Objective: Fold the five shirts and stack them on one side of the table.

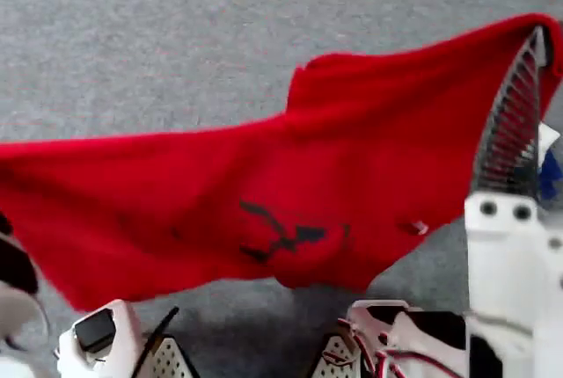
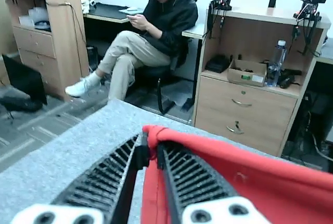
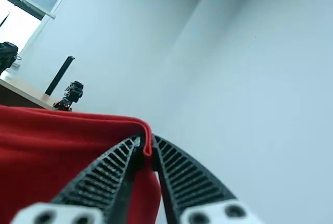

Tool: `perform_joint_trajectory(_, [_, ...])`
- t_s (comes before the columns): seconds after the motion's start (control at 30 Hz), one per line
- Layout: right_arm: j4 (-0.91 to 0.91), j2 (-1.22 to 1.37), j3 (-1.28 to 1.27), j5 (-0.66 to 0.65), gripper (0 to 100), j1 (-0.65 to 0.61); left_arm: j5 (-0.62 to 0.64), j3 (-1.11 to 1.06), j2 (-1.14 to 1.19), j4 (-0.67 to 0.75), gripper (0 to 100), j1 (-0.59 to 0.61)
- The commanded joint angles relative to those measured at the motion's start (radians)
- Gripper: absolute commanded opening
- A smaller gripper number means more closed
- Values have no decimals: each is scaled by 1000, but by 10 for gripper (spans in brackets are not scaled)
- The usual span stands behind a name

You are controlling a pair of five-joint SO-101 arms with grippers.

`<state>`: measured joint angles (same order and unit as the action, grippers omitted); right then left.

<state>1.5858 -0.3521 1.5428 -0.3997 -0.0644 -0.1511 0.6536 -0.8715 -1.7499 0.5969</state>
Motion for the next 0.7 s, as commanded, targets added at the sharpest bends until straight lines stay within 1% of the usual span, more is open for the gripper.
perform_joint_trajectory(0.0, [2, -19, -10, -32, 2, 19, -48, -57, -81, -12, 18, 11])
perform_joint_trajectory(0.13, [2, -53, -10, -92, 2, 21, -133, -140, -196, -12, 18, 12])
perform_joint_trajectory(0.27, [5, -56, -24, -114, 2, 21, -149, -229, -282, -11, 18, 9])
perform_joint_trajectory(0.4, [3, -56, -148, -114, 2, 21, -146, -338, -288, -9, 18, 6])
perform_joint_trajectory(0.47, [-12, -56, -257, -114, 2, 5, -144, -399, -285, 2, 18, 0])
perform_joint_trajectory(0.53, [-52, -56, -384, -114, 2, -41, -144, -497, -277, 71, 18, 0])
perform_joint_trajectory(0.6, [-114, -56, -524, -114, 2, -68, -144, -618, -259, 186, 18, 0])
perform_joint_trajectory(0.67, [-213, -56, -685, -112, 2, -88, -144, -747, -228, 321, 18, 0])
